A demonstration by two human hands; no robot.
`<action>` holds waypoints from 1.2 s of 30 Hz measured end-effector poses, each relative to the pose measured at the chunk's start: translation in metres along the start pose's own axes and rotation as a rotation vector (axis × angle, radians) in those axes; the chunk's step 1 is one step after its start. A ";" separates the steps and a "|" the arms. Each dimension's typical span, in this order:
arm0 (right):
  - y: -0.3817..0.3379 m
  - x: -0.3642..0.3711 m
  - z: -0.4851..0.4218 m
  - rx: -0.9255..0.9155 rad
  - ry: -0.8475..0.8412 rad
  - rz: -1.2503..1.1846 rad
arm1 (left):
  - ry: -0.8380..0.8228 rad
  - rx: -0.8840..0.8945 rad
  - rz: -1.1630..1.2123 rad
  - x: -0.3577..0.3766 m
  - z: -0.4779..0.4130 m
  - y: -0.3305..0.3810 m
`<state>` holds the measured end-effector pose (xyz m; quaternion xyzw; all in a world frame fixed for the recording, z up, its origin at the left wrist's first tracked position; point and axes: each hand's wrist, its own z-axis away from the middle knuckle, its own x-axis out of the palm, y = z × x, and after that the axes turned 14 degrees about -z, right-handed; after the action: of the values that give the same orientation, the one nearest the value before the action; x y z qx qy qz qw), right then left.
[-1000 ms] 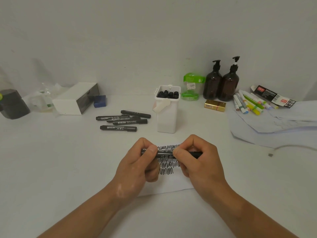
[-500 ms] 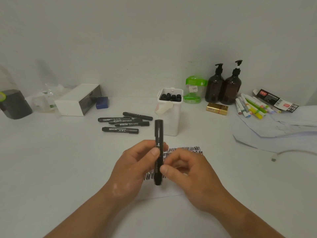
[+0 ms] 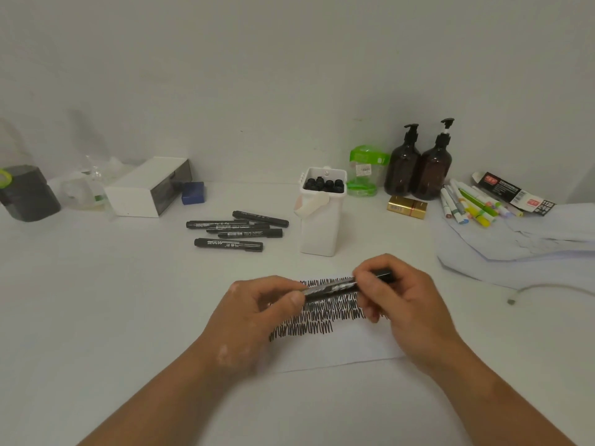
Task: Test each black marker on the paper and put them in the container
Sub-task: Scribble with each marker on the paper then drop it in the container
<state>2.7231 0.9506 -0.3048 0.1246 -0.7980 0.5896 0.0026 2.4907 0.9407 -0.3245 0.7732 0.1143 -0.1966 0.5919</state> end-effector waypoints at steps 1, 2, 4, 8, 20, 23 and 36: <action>-0.001 -0.007 -0.002 -0.006 0.084 -0.010 | 0.072 -0.028 0.053 -0.003 -0.002 -0.003; -0.001 -0.014 -0.004 -0.007 0.168 -0.016 | 0.150 -0.054 0.106 -0.006 -0.003 -0.005; -0.004 -0.024 -0.009 -0.004 0.301 -0.023 | 0.284 -0.092 0.144 -0.012 -0.007 -0.009; -0.033 -0.025 -0.032 -0.105 0.408 0.020 | 0.400 -0.100 0.061 -0.017 -0.012 -0.015; -0.102 0.013 -0.190 -0.265 0.186 0.929 | 0.470 -0.132 0.057 -0.018 -0.020 -0.024; -0.084 0.013 -0.211 -0.208 0.148 1.057 | 0.467 -0.134 0.060 -0.018 -0.021 -0.025; -0.036 0.016 -0.238 -0.081 0.110 1.346 | 0.451 -0.137 0.053 -0.016 -0.023 -0.028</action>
<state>2.6810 1.1619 -0.1961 -0.4301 -0.7217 0.4378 -0.3200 2.4686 0.9714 -0.3366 0.7584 0.2363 0.0048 0.6074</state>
